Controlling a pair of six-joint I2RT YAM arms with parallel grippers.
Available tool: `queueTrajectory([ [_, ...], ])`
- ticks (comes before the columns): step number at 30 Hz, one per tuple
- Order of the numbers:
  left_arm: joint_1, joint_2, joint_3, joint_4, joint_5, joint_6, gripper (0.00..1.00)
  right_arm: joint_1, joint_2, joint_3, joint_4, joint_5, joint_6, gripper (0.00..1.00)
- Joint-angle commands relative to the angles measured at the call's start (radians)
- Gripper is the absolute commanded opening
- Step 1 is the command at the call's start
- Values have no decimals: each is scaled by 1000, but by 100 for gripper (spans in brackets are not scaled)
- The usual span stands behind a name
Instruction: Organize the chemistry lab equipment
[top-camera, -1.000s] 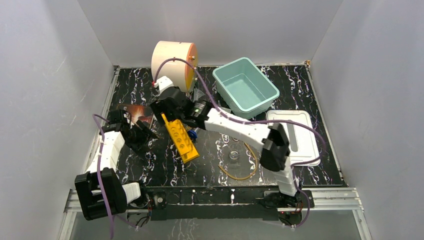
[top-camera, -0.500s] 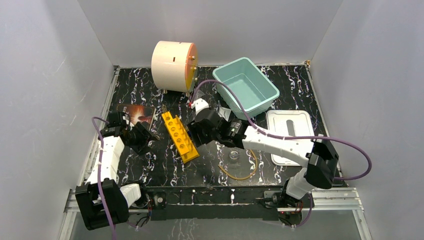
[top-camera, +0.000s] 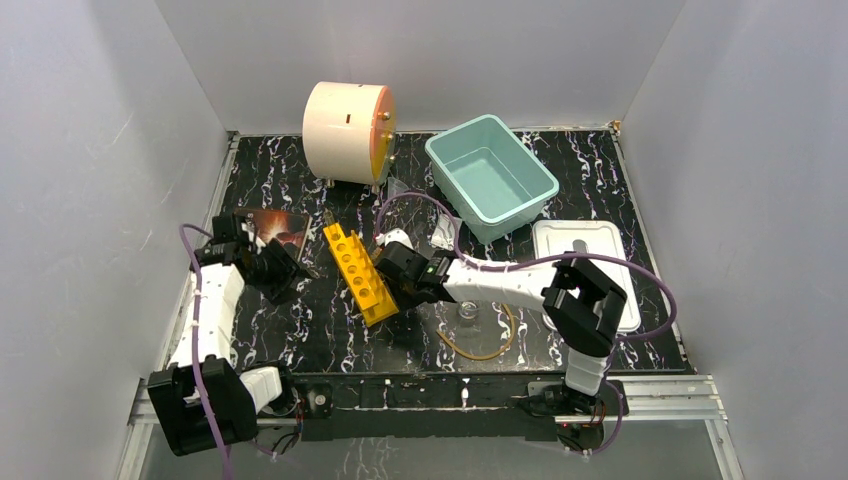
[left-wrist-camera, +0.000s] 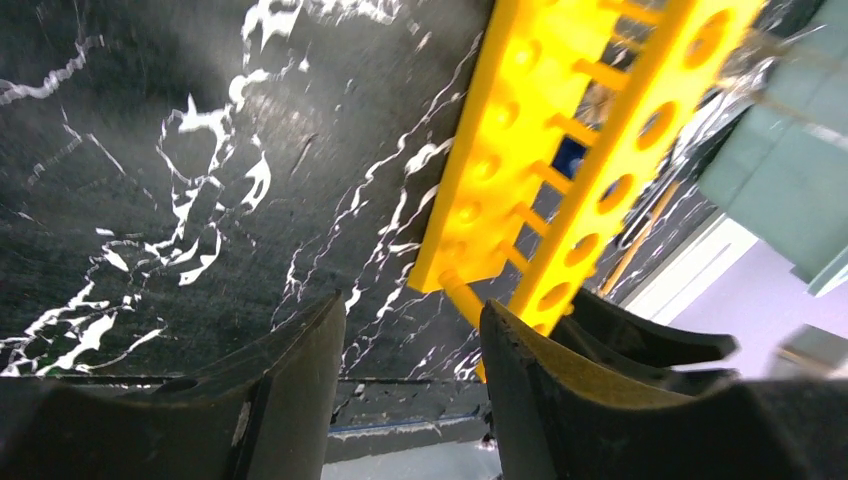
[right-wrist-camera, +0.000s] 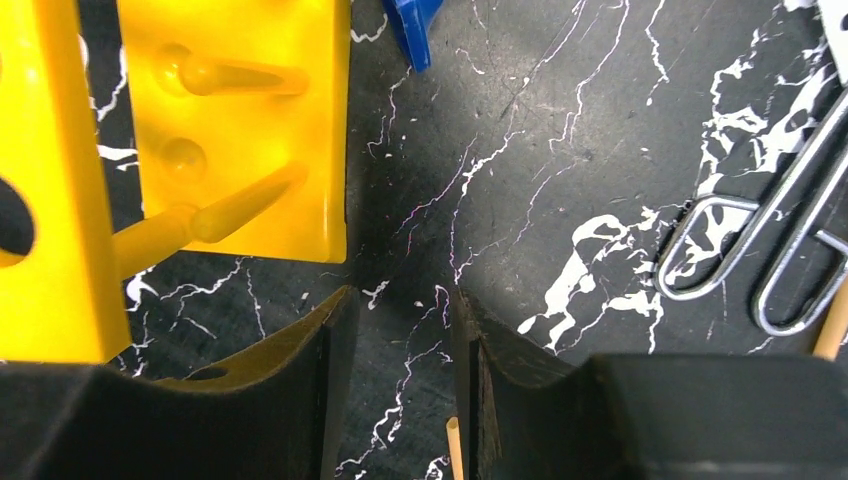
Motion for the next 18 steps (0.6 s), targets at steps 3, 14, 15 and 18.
queueTrajectory([
  [3,7,32,181,-85,-92,33,50,-6,26,-33,103,-35,26,47],
  [14,7,14,116,-62,-84,7,43,-5,75,-73,201,-129,1,48],
  [15,7,12,104,-58,-77,5,41,-5,79,-77,206,-134,0,48],
  [18,7,8,80,-54,-68,3,40,-6,82,-91,238,-158,-9,48],
])
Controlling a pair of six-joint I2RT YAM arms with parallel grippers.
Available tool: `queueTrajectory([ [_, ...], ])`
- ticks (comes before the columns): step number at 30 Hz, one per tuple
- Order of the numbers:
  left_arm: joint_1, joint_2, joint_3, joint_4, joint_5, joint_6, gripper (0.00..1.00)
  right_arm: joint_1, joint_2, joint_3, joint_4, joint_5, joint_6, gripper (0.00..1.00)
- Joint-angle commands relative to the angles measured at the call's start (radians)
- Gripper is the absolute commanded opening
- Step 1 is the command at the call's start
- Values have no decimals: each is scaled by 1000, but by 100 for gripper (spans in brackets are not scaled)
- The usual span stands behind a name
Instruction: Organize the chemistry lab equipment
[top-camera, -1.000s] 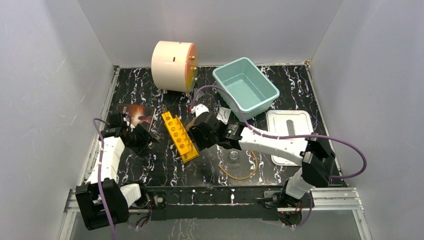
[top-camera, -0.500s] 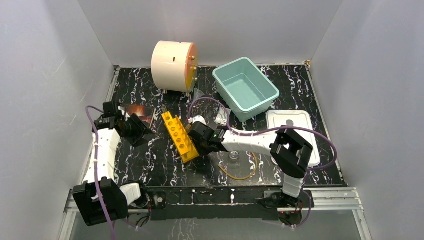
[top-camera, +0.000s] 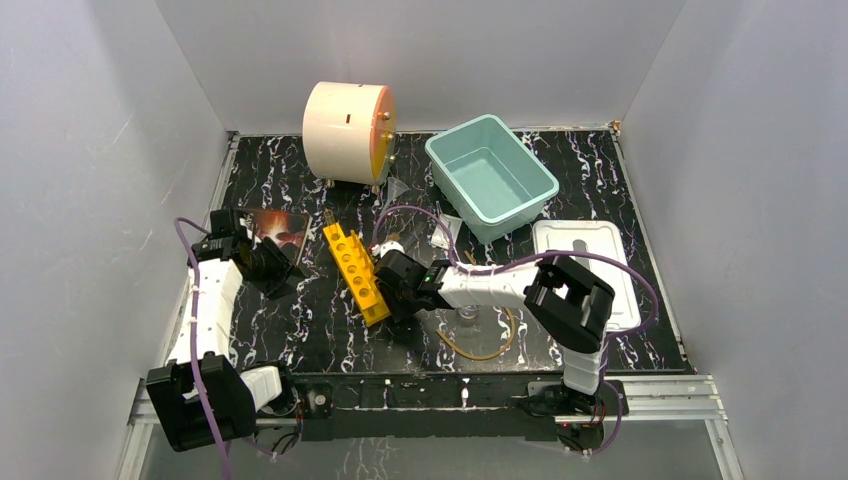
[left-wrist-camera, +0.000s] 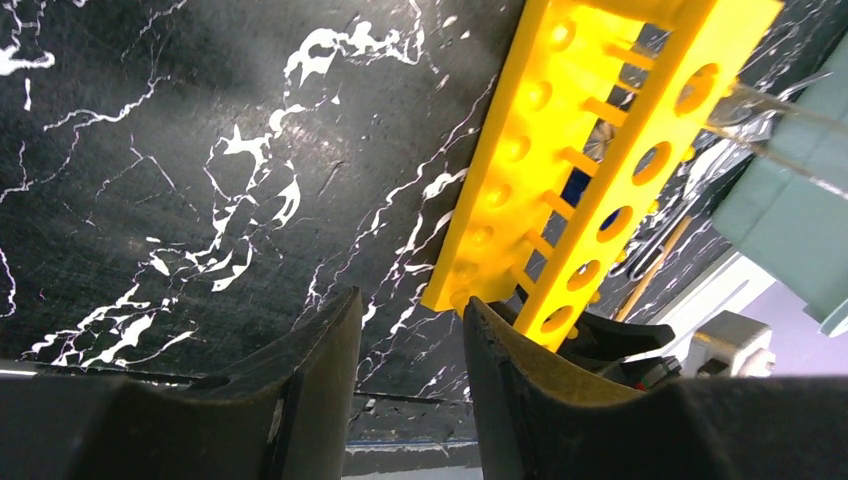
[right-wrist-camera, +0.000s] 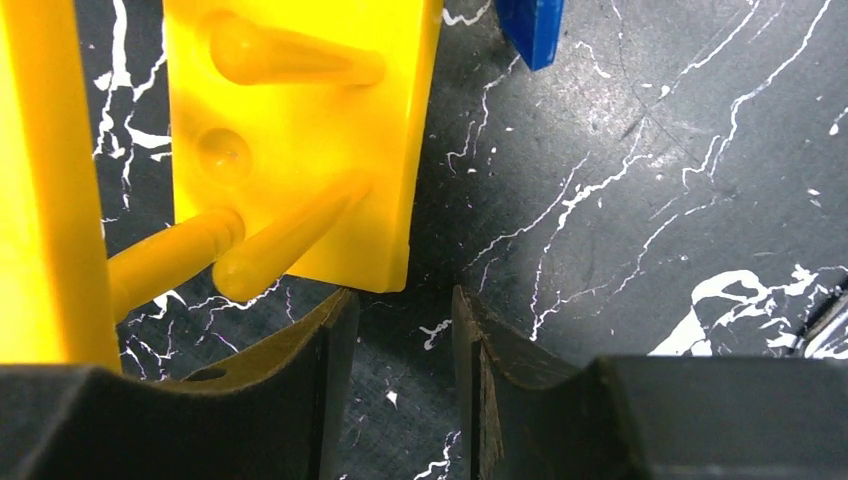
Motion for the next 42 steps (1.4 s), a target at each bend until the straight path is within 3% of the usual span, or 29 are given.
queueTrajectory([
  [1,8,-22,-33,-21,31,-4,40,-6,6,-23,81,-40,-12,48],
  [5,8,-19,-31,-39,3,-14,39,-5,31,4,99,-52,-19,47],
  [12,7,-8,-57,-40,-8,-188,36,-3,132,142,93,-101,15,44],
  [25,7,1,84,-123,-139,-152,31,-3,285,357,86,-142,54,44],
  [32,5,19,133,-129,-120,-144,30,-8,379,537,-7,-118,45,44],
  [36,-21,62,242,-139,-94,-148,30,-9,334,607,-113,-84,15,47],
  [42,-71,100,371,-115,-66,-132,31,-13,150,491,-99,-66,4,53],
])
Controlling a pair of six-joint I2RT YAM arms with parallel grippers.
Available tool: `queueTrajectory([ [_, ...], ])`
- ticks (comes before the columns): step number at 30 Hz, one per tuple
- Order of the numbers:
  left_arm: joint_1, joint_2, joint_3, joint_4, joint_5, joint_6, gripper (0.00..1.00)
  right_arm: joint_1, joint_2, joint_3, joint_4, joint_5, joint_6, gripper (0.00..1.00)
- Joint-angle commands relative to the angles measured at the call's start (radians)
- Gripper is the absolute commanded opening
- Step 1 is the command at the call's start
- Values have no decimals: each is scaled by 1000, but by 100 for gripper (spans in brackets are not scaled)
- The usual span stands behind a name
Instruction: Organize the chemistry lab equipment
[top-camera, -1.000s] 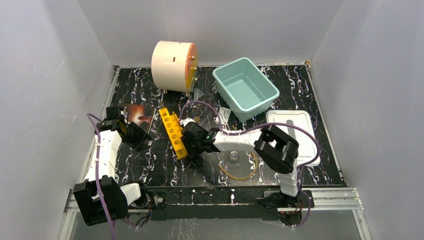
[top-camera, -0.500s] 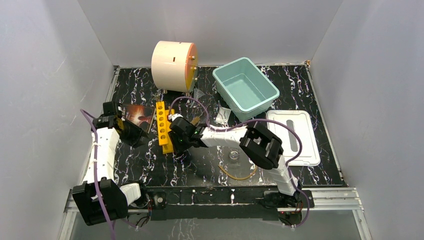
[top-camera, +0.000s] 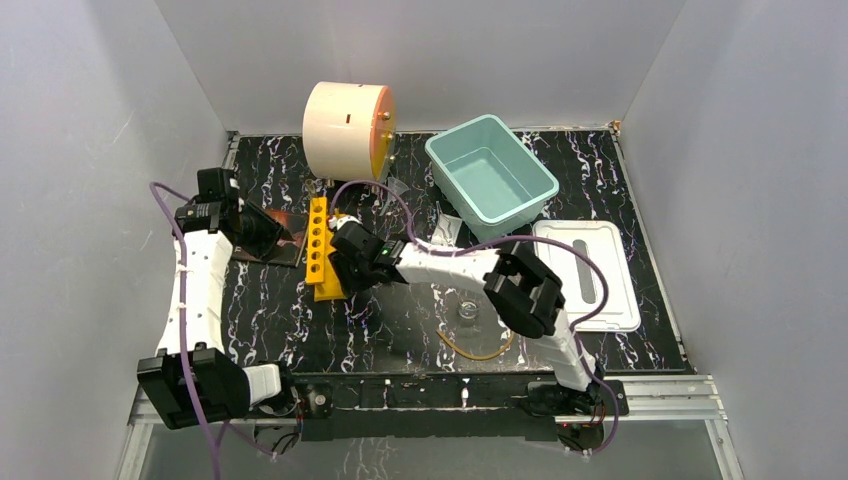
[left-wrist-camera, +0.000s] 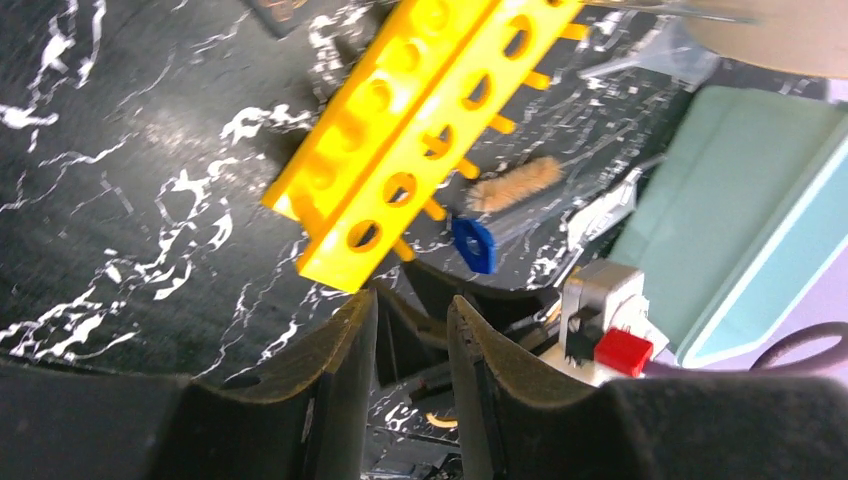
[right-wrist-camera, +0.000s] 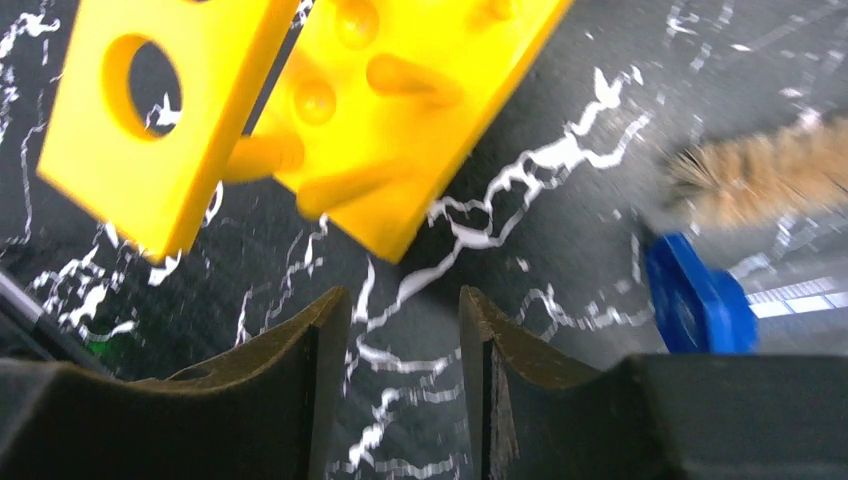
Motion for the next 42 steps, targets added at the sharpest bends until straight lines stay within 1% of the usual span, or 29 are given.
queueTrajectory([
  [1,-38,4,90,-2,36,28,32,-8,-200,-55,-26,33,-11,54],
  [6,-104,12,130,23,33,68,34,-41,-364,-204,-20,36,58,57],
  [11,-234,15,146,75,29,115,39,-165,-508,-280,-45,-61,175,60],
  [13,-261,15,141,102,52,130,42,-206,-553,-295,-70,-59,206,64],
  [15,-283,9,126,137,68,138,45,-236,-563,-301,-114,-35,251,68],
  [17,-300,1,109,166,72,136,49,-262,-534,-282,-223,5,344,71],
  [19,-305,-3,97,176,56,129,52,-278,-468,-244,-301,-10,437,71],
  [22,-306,-11,92,162,14,120,55,-275,-378,-175,-333,-33,499,70],
  [25,-306,-23,84,144,-6,119,57,-267,-313,-141,-311,4,545,71],
  [30,-306,-37,78,117,-34,115,60,-250,-218,-84,-285,63,582,73],
  [35,-309,-31,81,110,-38,115,61,-240,-78,93,-395,79,580,74],
  [39,-312,-23,82,110,-39,117,61,-235,-31,132,-408,106,584,74],
  [42,-315,-18,84,110,-40,118,61,-234,2,165,-474,165,611,73],
])
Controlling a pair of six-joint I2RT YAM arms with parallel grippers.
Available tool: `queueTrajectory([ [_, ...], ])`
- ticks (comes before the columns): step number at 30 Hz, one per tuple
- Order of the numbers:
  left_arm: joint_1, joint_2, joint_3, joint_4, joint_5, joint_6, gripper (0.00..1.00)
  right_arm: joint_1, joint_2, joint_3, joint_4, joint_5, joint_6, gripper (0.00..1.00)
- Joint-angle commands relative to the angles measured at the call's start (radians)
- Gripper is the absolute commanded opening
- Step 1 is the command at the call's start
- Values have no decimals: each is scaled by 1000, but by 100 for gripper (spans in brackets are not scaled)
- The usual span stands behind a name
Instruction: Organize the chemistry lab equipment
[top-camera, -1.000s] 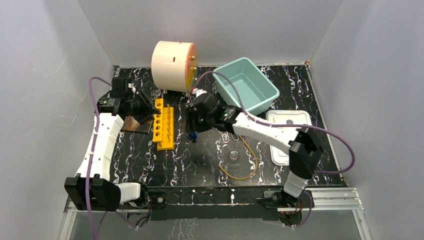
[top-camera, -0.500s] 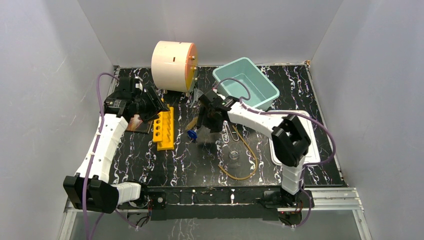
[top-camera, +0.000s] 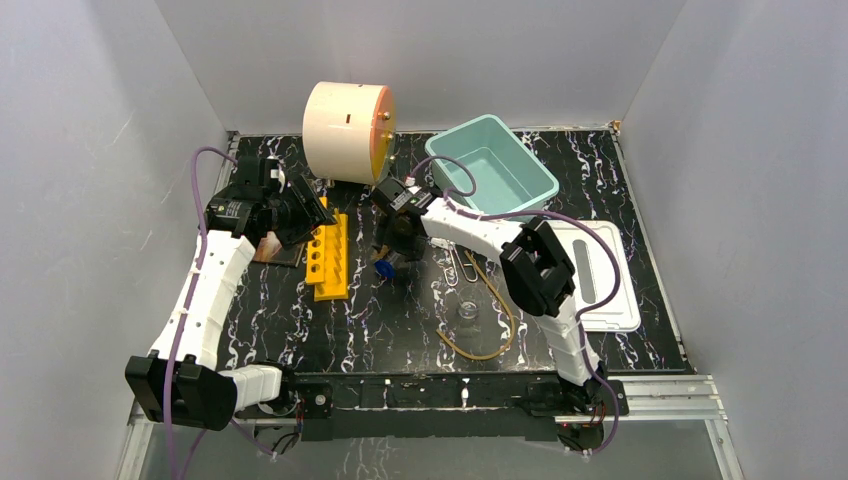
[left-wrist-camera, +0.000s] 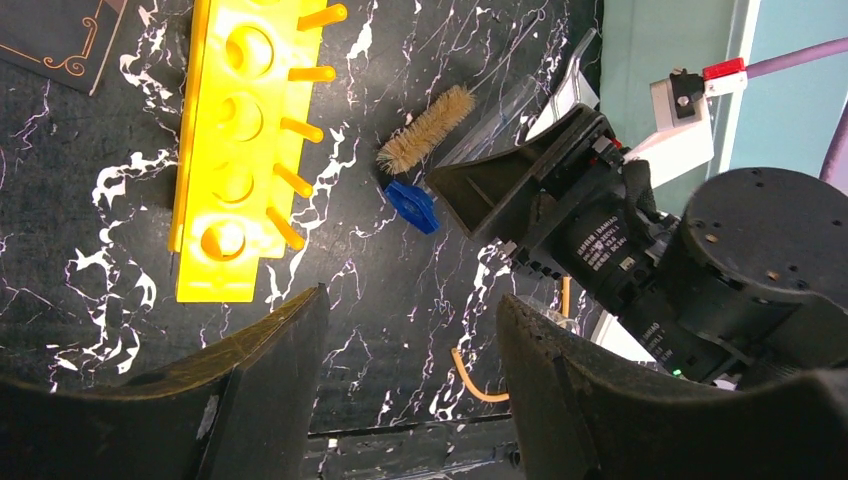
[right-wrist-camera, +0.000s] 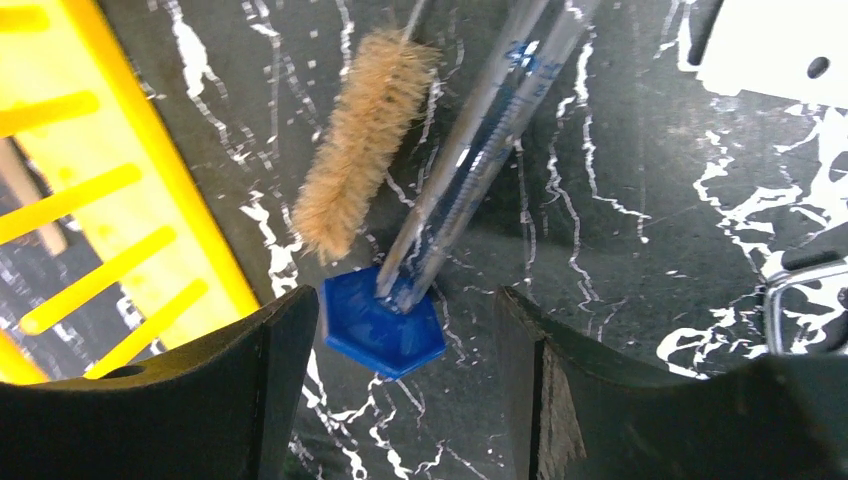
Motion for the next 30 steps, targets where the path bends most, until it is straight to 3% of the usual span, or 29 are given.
queueTrajectory([
  [1,-9,-9,0,-21,-11,9,61,7,41,77,-123,111,52,72],
  [4,-12,-3,-1,-21,-12,10,61,6,65,86,-131,137,46,69],
  [7,-13,2,-1,-21,-13,13,61,7,94,108,-110,134,-1,57],
  [15,-15,5,-2,-20,-17,13,61,7,149,164,-121,137,-41,48],
  [20,-15,7,-5,-13,-10,9,61,7,152,166,-132,138,-40,35],
  [30,-14,3,-24,14,36,-23,61,8,-68,-49,-14,164,-90,27],
])
